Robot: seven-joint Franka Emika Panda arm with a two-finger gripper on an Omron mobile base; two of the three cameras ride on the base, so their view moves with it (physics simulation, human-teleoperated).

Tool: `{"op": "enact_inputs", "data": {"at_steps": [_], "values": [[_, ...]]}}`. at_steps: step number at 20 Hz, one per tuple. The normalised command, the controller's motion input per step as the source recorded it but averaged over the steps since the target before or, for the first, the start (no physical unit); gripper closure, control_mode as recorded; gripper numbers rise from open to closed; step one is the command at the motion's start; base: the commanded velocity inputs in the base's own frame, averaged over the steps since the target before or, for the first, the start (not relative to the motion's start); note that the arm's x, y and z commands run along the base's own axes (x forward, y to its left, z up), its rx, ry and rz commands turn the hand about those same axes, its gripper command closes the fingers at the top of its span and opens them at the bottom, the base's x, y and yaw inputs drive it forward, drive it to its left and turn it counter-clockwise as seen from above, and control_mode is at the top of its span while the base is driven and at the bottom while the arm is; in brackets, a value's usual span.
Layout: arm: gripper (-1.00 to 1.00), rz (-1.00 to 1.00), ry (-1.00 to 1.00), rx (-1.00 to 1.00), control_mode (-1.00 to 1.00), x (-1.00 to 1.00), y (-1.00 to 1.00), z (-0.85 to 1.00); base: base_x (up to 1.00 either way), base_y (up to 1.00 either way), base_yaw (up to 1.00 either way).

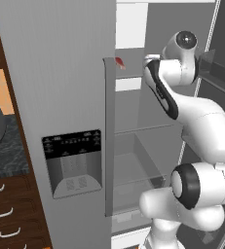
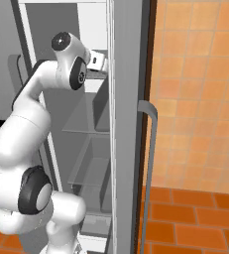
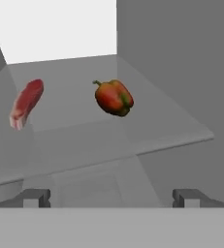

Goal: Place one bell pepper and one steak in each tupperware on the nearby counter, to pack two identical lunches.

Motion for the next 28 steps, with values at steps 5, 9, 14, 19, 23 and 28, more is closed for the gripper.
{"op": "enact_inputs", "data": {"at_steps": [5, 9, 14, 19, 23, 28], "values": [[-1.00, 0.00, 0.02, 0.00, -1.00, 0.59, -0.14, 0.00, 0.00, 0.00, 0.00], [-1.00, 0.00, 0.00, 0.00, -1.00, 0.49, -0.01, -0.11, 0.00, 0.00, 0.00], [-1.00, 0.00, 0.00, 0.00, -1.00, 0.53, -0.02, -0.18, 0.00, 0.00, 0.00], [-1.00, 0.00, 0.00, 0.00, -1.00, 0.56, -0.04, -0.12, 0.00, 0.00, 0.00], [-1.00, 0.00, 0.00, 0.00, -1.00, 0.43, -0.15, -0.03, 0.00, 0.00, 0.00], [-1.00, 0.00, 0.00, 0.00, -1.00, 0.46, -0.11, -0.04, 0.00, 0.00, 0.00]]}}
